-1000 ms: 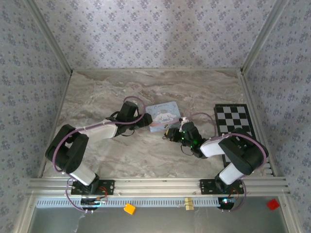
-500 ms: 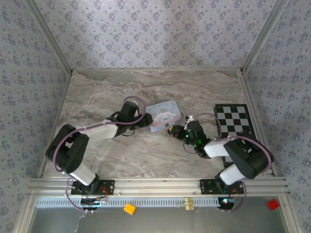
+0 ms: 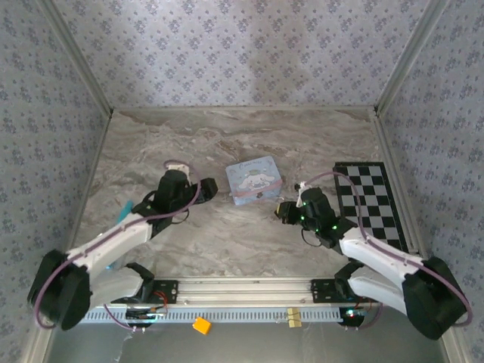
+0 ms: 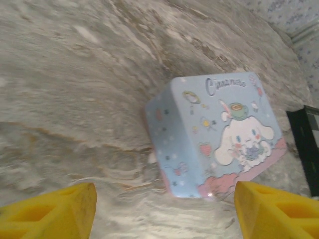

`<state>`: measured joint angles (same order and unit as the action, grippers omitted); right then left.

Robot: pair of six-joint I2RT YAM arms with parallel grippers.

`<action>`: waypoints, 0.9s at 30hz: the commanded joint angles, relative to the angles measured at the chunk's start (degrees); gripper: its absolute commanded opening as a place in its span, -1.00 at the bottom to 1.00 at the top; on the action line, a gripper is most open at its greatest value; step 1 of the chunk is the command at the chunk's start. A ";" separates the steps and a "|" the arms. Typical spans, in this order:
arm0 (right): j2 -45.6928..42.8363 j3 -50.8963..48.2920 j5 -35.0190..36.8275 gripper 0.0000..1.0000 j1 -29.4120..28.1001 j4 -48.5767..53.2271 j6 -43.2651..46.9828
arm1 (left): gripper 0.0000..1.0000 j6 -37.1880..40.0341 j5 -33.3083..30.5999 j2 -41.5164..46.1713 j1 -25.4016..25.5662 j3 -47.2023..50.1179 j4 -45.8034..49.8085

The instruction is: Unlock the padlock with the key

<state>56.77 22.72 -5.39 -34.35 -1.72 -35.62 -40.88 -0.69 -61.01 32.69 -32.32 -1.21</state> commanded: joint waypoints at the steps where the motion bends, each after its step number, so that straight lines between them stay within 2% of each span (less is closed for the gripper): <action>1: -3.41 3.63 -0.35 -0.80 -1.48 15.06 6.17 | 0.47 3.40 -6.80 7.44 -0.48 4.28 5.21; 6: -3.87 6.36 2.33 -0.80 -8.39 21.97 7.31 | 0.50 4.77 -12.51 20.65 -1.74 9.28 11.83; 12: 1.40 7.69 6.26 -0.80 -19.01 20.79 5.21 | 0.54 5.82 -14.94 32.03 -2.25 13.09 15.21; 15: 5.07 7.56 6.42 -0.80 -22.24 17.39 3.45 | 0.56 5.27 -15.43 35.18 -2.49 14.85 15.84; 22: 11.35 7.10 3.29 -0.79 -23.44 10.38 2.44 | 0.58 4.67 -14.83 36.32 -2.72 16.14 16.40; 27: 12.90 6.21 2.29 -0.78 -21.87 9.37 1.43 | 0.59 4.79 -14.82 36.61 -2.90 17.01 16.11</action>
<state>69.04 28.67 -2.39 -56.97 9.52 -32.69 -36.47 -14.83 -25.17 30.30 -15.99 14.85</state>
